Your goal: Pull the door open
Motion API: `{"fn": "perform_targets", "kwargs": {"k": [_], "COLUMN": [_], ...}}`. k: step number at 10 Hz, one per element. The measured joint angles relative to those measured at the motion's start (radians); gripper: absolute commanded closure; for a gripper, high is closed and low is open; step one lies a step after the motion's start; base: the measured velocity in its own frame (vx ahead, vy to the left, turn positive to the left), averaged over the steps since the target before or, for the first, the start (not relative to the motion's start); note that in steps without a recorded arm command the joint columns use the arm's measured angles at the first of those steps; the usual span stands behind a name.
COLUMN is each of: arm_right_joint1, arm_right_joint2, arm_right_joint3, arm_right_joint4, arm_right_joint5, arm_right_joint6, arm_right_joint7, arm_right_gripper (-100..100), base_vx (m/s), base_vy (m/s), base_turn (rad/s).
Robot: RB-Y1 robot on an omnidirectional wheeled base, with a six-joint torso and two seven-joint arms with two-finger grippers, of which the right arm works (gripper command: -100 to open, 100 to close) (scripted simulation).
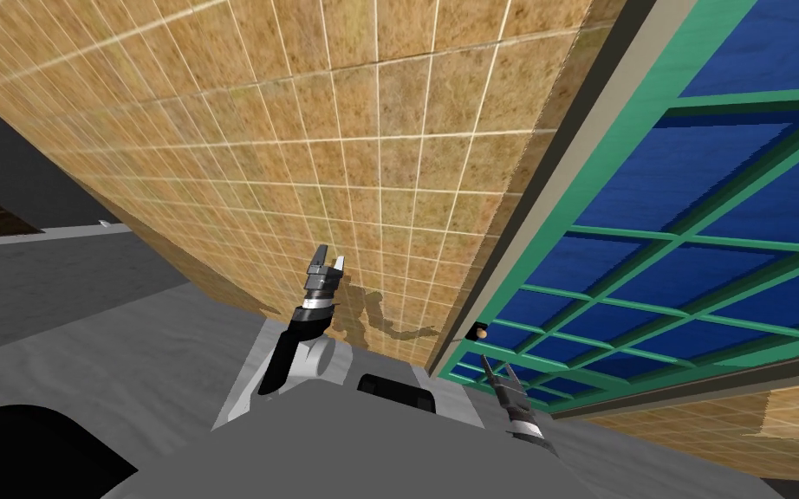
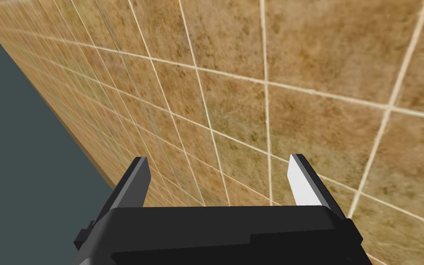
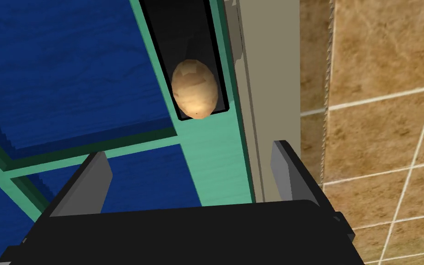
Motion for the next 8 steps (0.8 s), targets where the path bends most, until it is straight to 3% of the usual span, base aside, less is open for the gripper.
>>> {"fn": "perform_targets", "kwargs": {"k": [5,8], "arm_right_joint1": [0.034,0.025], "arm_right_joint2": [-0.027,-0.024], "arm_right_joint3": [0.002,-0.003], "arm_right_joint4": [0.021,0.029], "arm_right_joint5": [0.009,0.008], "arm_right_joint6": [-0.059,-0.057], "arm_right_joint7": [0.117,0.123], "arm_right_gripper": [-100,-100], "base_vx": [-0.027,0.164], "base_vy": [0.033,-0.017], "base_turn": [-0.029,0.038]}}
